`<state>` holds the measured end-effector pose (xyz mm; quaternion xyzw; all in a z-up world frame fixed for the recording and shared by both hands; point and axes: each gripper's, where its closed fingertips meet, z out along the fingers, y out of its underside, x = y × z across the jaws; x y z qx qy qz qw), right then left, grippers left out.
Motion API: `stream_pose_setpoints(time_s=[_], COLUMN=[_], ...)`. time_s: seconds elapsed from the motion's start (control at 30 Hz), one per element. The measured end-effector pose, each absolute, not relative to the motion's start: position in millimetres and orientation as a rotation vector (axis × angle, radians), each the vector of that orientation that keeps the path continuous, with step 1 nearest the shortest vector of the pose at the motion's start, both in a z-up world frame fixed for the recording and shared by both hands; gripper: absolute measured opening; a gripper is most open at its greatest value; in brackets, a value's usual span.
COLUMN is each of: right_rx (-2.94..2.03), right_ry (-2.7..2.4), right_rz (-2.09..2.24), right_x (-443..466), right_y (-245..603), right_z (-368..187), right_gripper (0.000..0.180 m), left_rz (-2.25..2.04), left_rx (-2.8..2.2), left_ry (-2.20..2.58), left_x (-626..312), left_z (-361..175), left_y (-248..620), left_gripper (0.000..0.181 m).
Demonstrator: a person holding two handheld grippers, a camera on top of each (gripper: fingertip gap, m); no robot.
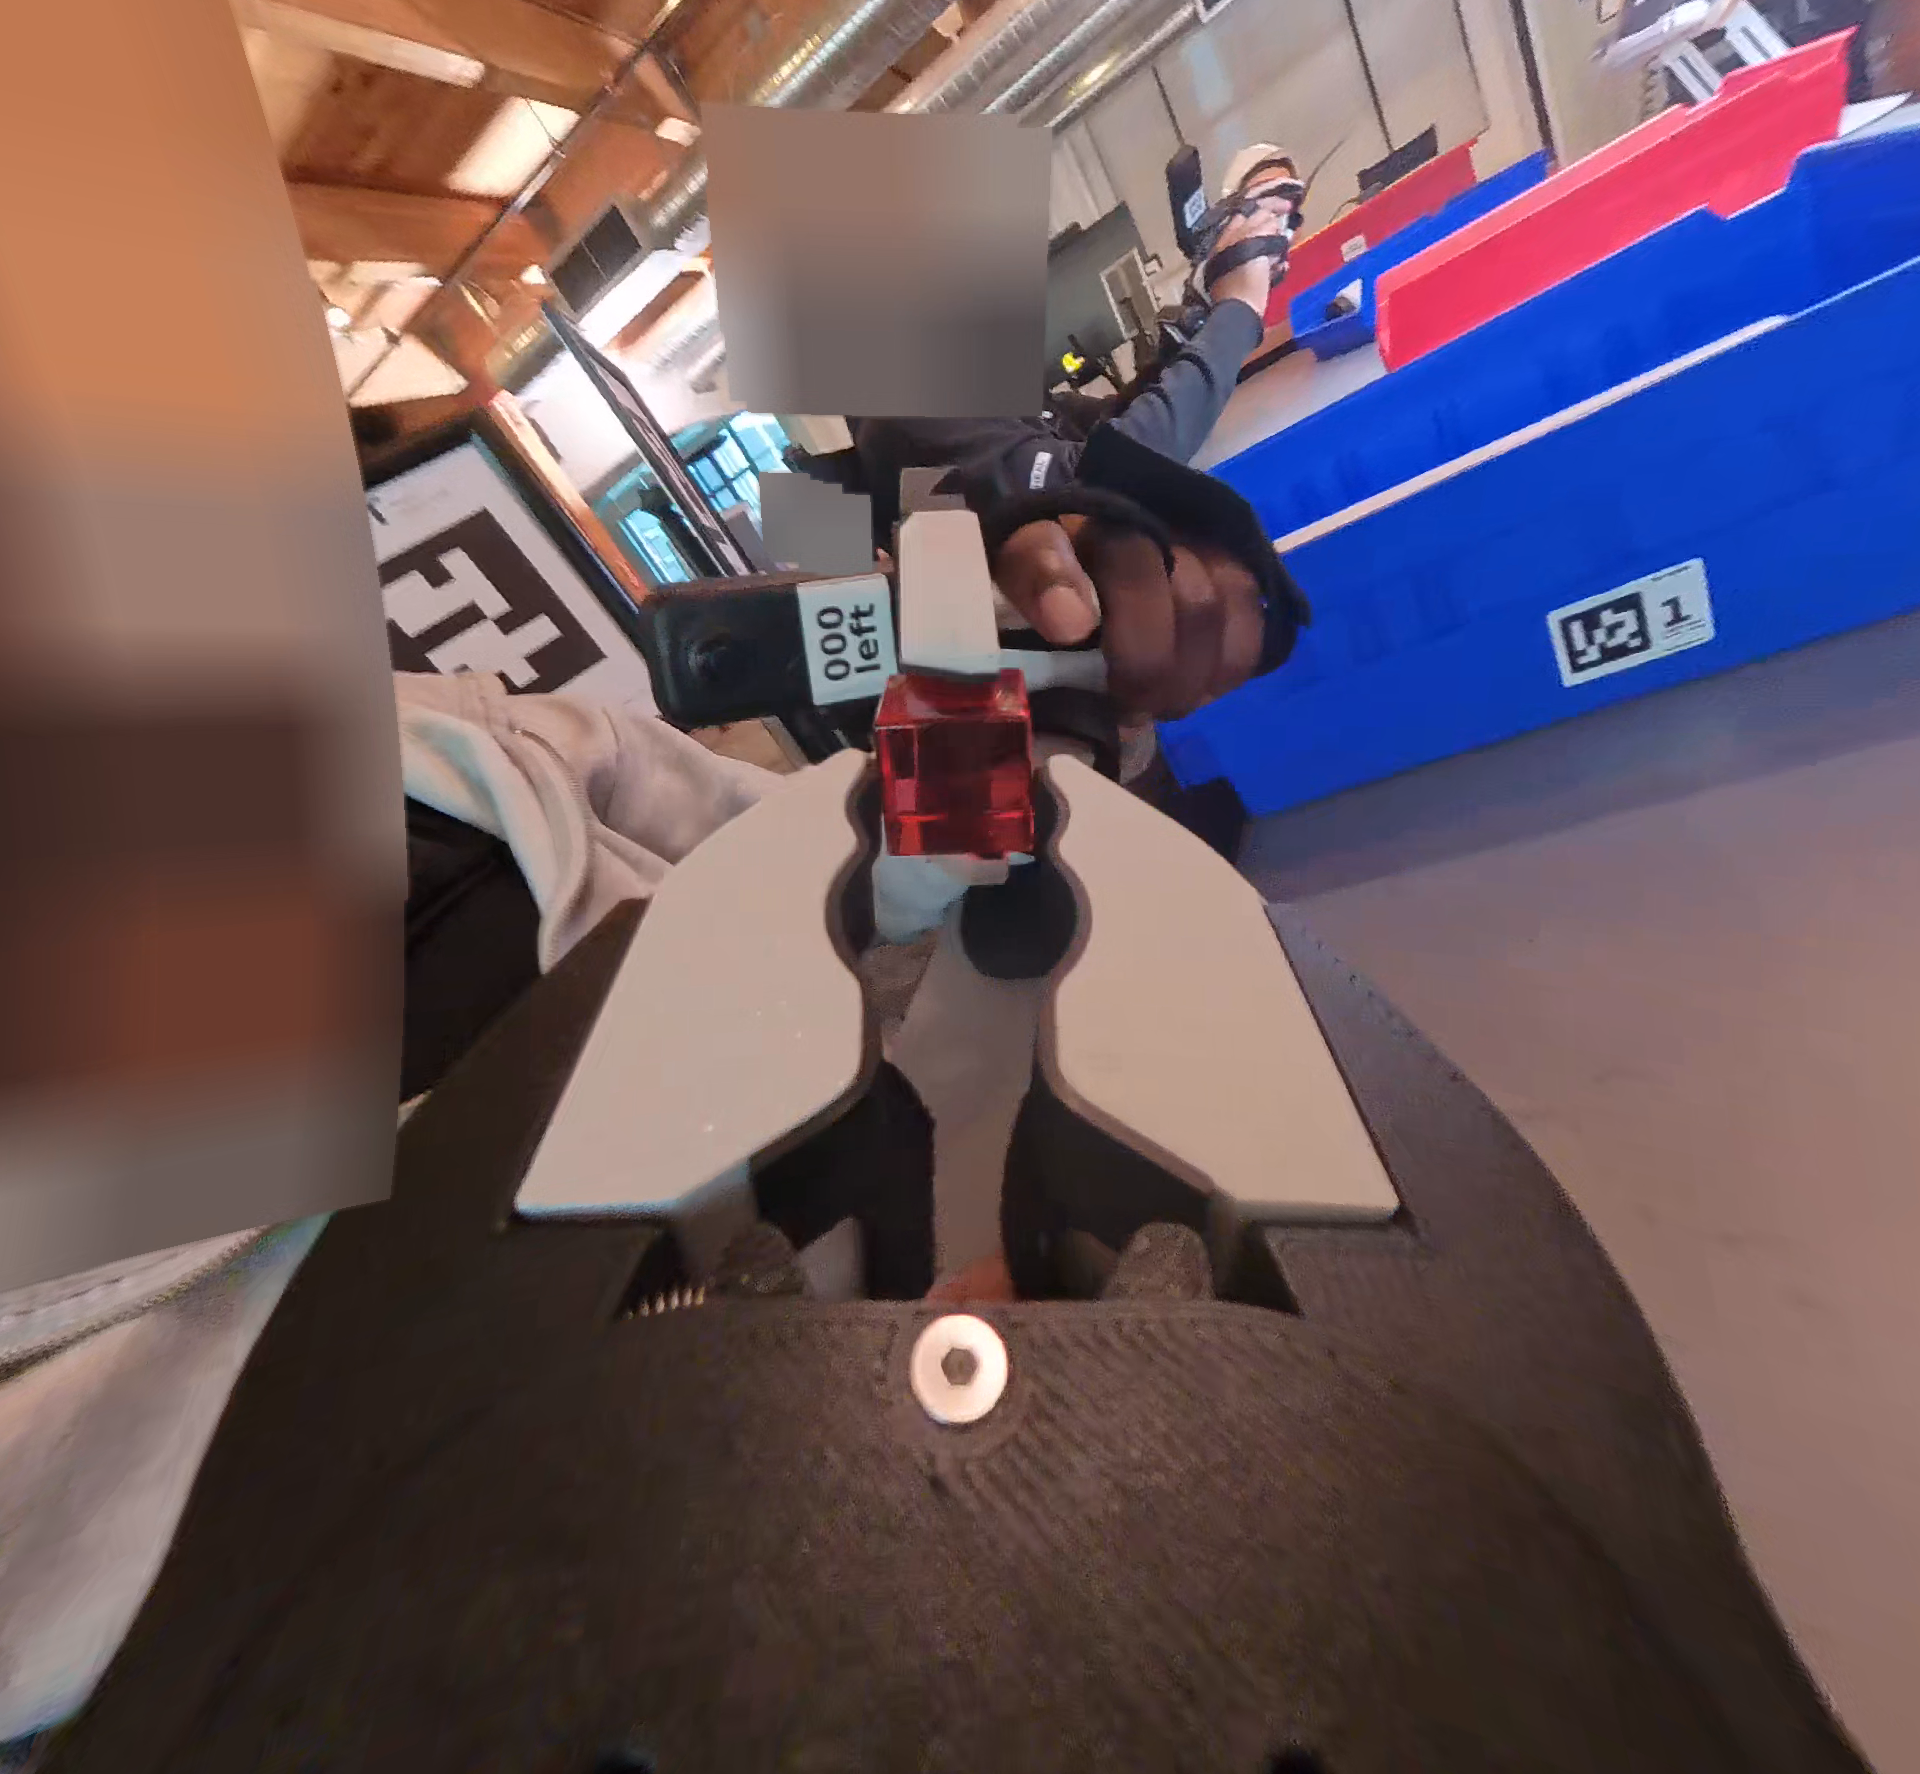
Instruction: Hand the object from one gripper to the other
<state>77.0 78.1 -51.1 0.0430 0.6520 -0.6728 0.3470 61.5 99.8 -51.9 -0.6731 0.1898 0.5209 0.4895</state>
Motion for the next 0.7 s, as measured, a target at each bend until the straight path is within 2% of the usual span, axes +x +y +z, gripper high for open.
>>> stream_pose_setpoints(time_s=[0.1,0.23,0.43,0.57,0.7], right_rx=[0.069,-0.084,-0.755,-1.303,-1.579], right_ry=[1.752,1.874,2.163,2.524,2.576], right_rz=[-1.806,-2.044,-2.634,-2.71,-2.695], right_x=[76,72,79,76,82], right_y=[78,84,92,88,86], right_z=[-53,-44,-30,-42,-45], right_gripper=[0.027,0.027,0.027,0.027,0.027], left_rz=[1.205,0.817,0.104,-0.381,-0.548], left_rx=[-1.631,-1.561,-1.507,-1.501,-1.493], left_ry=[0.398,0.12,-0.185,-0.306,-0.345], left_x=[62,67,79,97,102], left_z=[-51,-36,-35,-44,-46], left_y=[101,99,98,107,107], left_gripper=[0.033,0.049,0.051,0.058,0.058])
